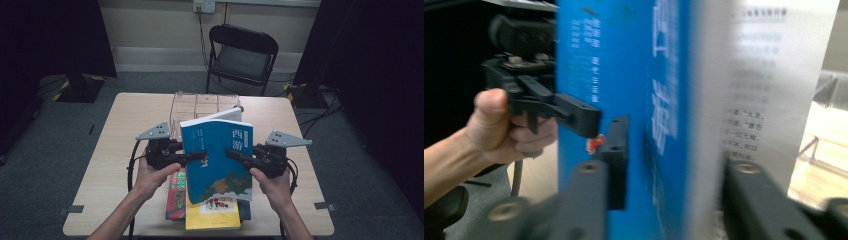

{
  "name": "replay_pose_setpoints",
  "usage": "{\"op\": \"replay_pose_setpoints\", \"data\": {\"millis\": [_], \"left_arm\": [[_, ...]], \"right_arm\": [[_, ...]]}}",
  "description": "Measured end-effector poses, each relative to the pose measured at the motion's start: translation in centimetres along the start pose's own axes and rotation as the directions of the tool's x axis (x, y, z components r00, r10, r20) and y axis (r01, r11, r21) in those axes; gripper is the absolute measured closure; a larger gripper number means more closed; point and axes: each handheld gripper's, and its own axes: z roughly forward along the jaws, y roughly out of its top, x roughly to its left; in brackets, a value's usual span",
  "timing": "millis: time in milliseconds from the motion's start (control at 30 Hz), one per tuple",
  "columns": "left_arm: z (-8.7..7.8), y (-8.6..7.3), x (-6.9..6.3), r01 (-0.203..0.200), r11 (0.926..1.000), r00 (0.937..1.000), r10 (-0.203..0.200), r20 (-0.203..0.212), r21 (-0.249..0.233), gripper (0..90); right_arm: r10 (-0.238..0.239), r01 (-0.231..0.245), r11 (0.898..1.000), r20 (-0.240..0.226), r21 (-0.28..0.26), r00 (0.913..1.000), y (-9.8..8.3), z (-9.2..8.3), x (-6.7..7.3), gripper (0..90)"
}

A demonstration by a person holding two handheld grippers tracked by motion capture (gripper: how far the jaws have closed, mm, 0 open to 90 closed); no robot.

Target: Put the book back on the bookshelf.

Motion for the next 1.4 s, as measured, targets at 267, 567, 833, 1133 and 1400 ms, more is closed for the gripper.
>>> {"op": "replay_pose_setpoints", "data": {"millis": [267, 567, 833, 1133, 1400], "left_arm": [[0.3, 0.0, -1.9, -0.068, 0.9977, 0.9977, 0.068, 0.011, -0.007, 60.8], [0.3, -0.2, -2.3, -0.077, 0.9970, 0.9970, 0.077, -0.004, -0.012, 61.3], [0.2, -0.4, -2.7, -0.096, 0.9954, 0.9954, 0.096, -0.004, -0.010, 61.3], [1.2, -0.2, -2.3, -0.066, 0.9977, 0.9978, 0.066, -0.003, -0.016, 57.8], [2.4, 0.7, -2.3, -0.096, 0.9954, 0.9951, 0.096, -0.026, -0.002, 60.3]], "right_arm": [[-0.005, 0.007, 1.000, 0.063, -0.021, 0.9980, -0.1, -0.9, -0.5, 44.8], [0.003, 0.009, 0.996, 0.147, -0.084, 0.9892, -1.1, -3.1, -1.9, 31.4], [0.057, -0.059, 0.997, -0.040, -0.055, 0.9976, -1.6, -0.8, -3.9, 25.1], [0.044, -0.044, 0.998, -0.006, -0.051, 0.9990, -1.3, -0.8, -3.5, 40.9], [0.020, -0.020, 0.999, 0.007, -0.039, 0.9998, -0.9, -1.2, -3.0, 47.2]]}}
